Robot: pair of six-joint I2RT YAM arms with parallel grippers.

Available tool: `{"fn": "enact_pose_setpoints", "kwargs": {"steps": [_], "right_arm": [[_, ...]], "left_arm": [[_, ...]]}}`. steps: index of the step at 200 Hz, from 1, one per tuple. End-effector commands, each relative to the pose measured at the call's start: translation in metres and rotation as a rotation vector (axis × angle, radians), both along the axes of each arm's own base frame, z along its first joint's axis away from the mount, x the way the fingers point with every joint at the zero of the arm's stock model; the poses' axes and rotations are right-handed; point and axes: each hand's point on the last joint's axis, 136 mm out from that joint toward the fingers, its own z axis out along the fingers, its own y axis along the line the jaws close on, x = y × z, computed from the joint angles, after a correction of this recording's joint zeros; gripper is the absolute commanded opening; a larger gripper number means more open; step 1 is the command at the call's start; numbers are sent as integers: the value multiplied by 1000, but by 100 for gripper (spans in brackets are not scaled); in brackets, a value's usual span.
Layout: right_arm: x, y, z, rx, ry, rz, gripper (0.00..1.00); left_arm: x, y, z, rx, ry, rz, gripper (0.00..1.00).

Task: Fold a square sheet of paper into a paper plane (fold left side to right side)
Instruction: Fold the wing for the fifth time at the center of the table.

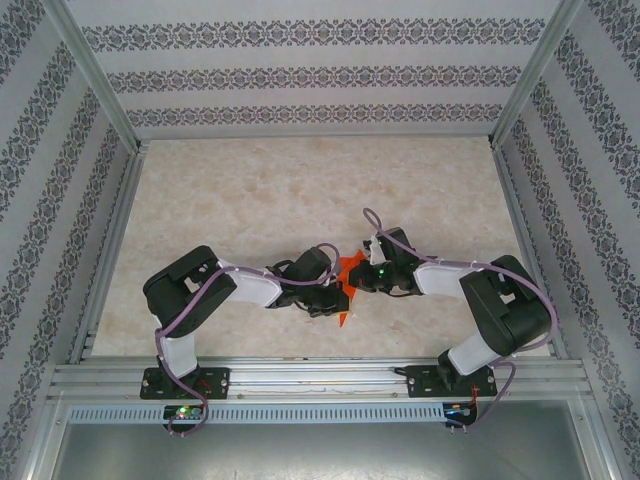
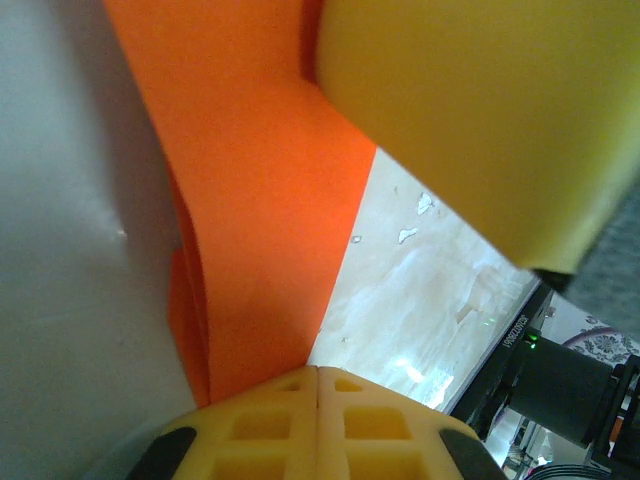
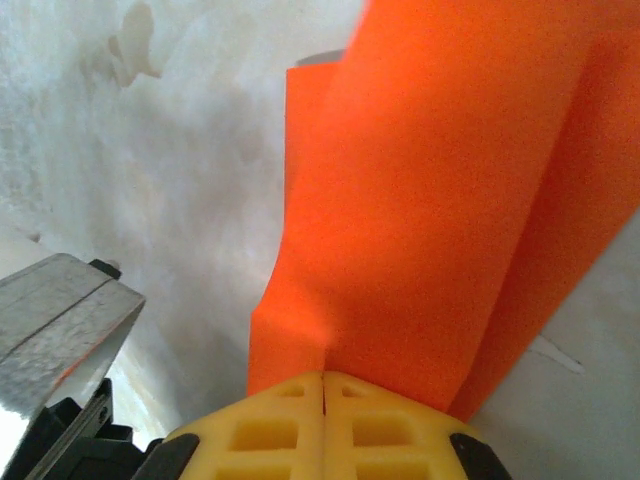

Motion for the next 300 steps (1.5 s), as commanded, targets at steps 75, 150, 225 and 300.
{"fn": "enact_pose_setpoints", "kwargs": {"steps": [75, 150, 225, 300], "right_arm": [[16, -16, -14, -69, -21, -16, 0], [34, -24, -10, -59, -36, -35, 0], [53, -36, -12, -60, -36, -67, 0], [72, -49, -14, -63, -32, -106, 0]], "left_arm": [[-18, 28, -40, 192, 67, 3, 0], [-19, 28, -43, 194, 75, 0, 0], [-20, 27, -44, 192, 82, -4, 0], [-21, 27, -44, 195, 86, -4, 0]]}}
